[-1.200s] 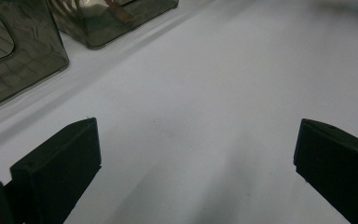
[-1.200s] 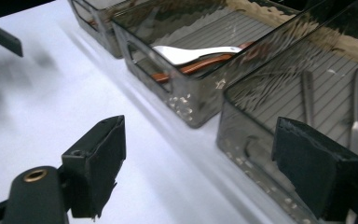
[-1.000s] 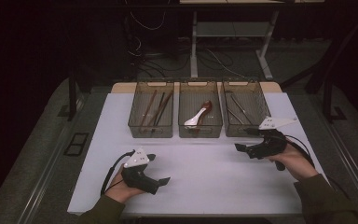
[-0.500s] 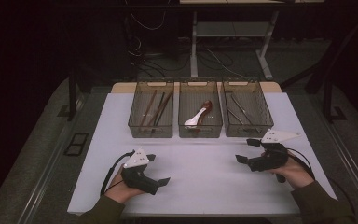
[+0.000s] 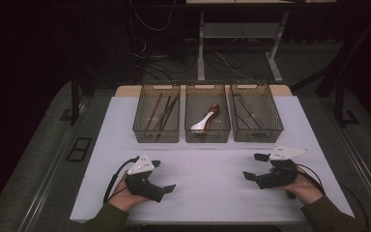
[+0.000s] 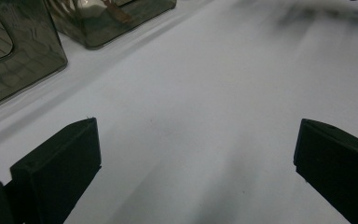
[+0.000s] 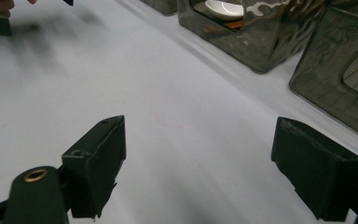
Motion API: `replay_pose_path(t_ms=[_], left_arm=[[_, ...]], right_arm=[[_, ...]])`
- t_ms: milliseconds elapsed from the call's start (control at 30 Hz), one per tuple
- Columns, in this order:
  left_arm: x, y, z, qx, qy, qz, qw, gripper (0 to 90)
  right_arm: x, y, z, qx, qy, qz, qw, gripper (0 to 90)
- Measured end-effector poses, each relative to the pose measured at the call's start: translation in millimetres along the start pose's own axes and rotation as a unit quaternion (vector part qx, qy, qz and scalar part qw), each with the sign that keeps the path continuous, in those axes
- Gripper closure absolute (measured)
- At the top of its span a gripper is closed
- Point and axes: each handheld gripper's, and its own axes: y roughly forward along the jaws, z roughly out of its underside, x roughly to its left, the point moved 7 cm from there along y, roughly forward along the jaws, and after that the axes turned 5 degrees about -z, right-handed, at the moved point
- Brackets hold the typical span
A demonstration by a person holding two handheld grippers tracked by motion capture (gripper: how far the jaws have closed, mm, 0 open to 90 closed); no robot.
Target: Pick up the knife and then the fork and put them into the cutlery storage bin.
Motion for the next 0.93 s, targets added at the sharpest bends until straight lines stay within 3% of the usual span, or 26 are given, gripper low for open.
replay_pose_path(t_ms=[267, 933], left_arm=[[0.4, -0.2, 0.6, 0.001, -0.001, -0.001, 1.0, 0.0], [0.5, -0.5, 0.6, 0.001, 0.001, -0.001, 1.0, 0.0]], right_arm=[[5.0, 1.1, 11.1, 0.009, -0.002, -0.003, 1.0, 17.6], [7.5, 1.5, 13.8, 0.011, -0.01, -0.006, 0.9999, 17.6]])
